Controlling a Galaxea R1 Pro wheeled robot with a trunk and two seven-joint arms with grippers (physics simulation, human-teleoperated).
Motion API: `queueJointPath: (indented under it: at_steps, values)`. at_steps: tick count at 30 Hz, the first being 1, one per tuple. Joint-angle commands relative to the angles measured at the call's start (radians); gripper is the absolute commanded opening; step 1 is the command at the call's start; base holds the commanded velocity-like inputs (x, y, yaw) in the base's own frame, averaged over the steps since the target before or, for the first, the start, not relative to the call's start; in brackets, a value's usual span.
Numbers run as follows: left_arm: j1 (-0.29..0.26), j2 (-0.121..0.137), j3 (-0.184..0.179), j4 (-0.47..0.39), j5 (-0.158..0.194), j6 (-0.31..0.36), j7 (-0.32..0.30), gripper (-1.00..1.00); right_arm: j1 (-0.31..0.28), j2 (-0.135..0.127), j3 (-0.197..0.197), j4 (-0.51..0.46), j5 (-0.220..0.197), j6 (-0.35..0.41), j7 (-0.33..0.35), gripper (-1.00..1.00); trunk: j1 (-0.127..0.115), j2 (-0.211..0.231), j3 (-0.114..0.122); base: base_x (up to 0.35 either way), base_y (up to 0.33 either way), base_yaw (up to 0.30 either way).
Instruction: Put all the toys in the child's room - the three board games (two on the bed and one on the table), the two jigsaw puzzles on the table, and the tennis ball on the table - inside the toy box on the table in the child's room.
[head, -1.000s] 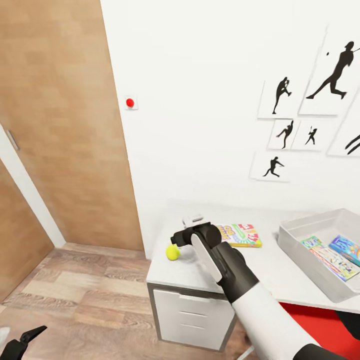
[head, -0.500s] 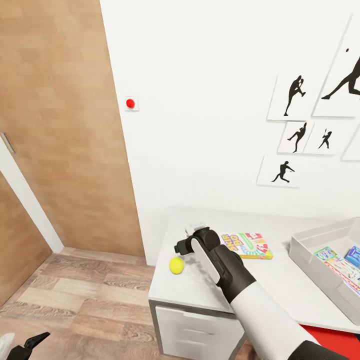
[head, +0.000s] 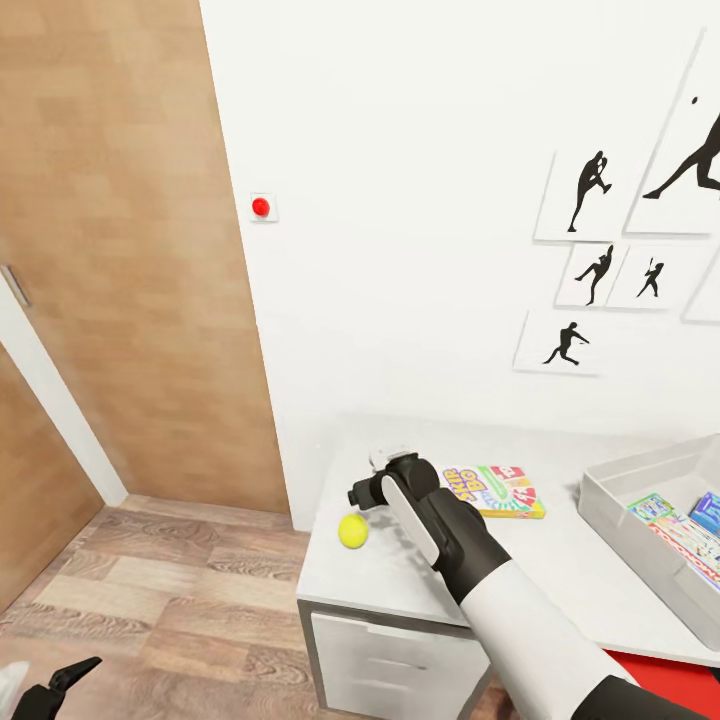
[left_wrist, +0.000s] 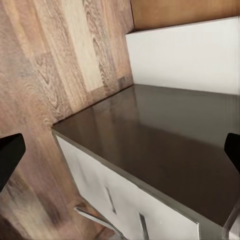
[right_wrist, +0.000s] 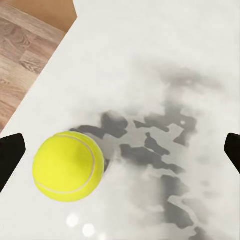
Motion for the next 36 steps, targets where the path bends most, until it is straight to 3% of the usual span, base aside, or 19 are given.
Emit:
queueJointPath:
  at_steps: [1, 13, 17, 18, 23, 29, 36]
  values:
    - [0.000, 0.000, 0.000, -0.003, 0.012, 0.003, 0.010, 1.00, -0.001, 0.000, 0.002, -0.002, -0.011, 0.002, -0.010, 1.00, 0.000, -0.001, -0.001, 0.000, 0.000, 0.005]
    - [0.000, 0.000, -0.005, -0.007, 0.005, 0.001, 0.038, 1.00, -0.001, 0.000, -0.002, -0.006, -0.027, 0.003, -0.012, 1.00, 0.000, -0.001, 0.003, 0.000, 0.000, 0.183]
    - [0.000, -0.003, -0.005, -0.008, 0.005, -0.007, 0.098, 1.00, -0.001, 0.000, -0.005, -0.001, -0.028, 0.004, -0.012, 1.00, 0.000, -0.001, 0.004, 0.000, 0.000, 0.217]
    - [0.000, -0.018, -0.006, -0.017, 0.005, -0.035, 0.167, 1.00, -0.002, 0.000, -0.007, 0.003, -0.034, 0.004, -0.011, 1.00, 0.000, -0.001, 0.004, 0.000, 0.000, 0.060]
    - [-0.004, -0.034, -0.006, -0.045, 0.007, -0.064, 0.273, 1.00, -0.001, 0.000, -0.011, 0.006, -0.072, 0.005, -0.014, 1.00, 0.000, -0.001, 0.004, 0.000, 0.000, 0.031]
    - [-0.011, -0.042, -0.006, -0.059, 0.016, -0.074, 0.319, 1.00, -0.001, 0.000, -0.066, 0.027, -0.095, 0.023, -0.022, 1.00, 0.000, -0.001, 0.004, 0.000, 0.000, 0.006]
    - [-0.012, -0.044, -0.006, -0.060, 0.020, -0.075, 0.324, 1.00, -0.002, 0.000, -0.076, 0.100, -0.098, 0.026, -0.023, 1.00, 0.000, -0.001, 0.004, 0.000, 0.000, 0.000]
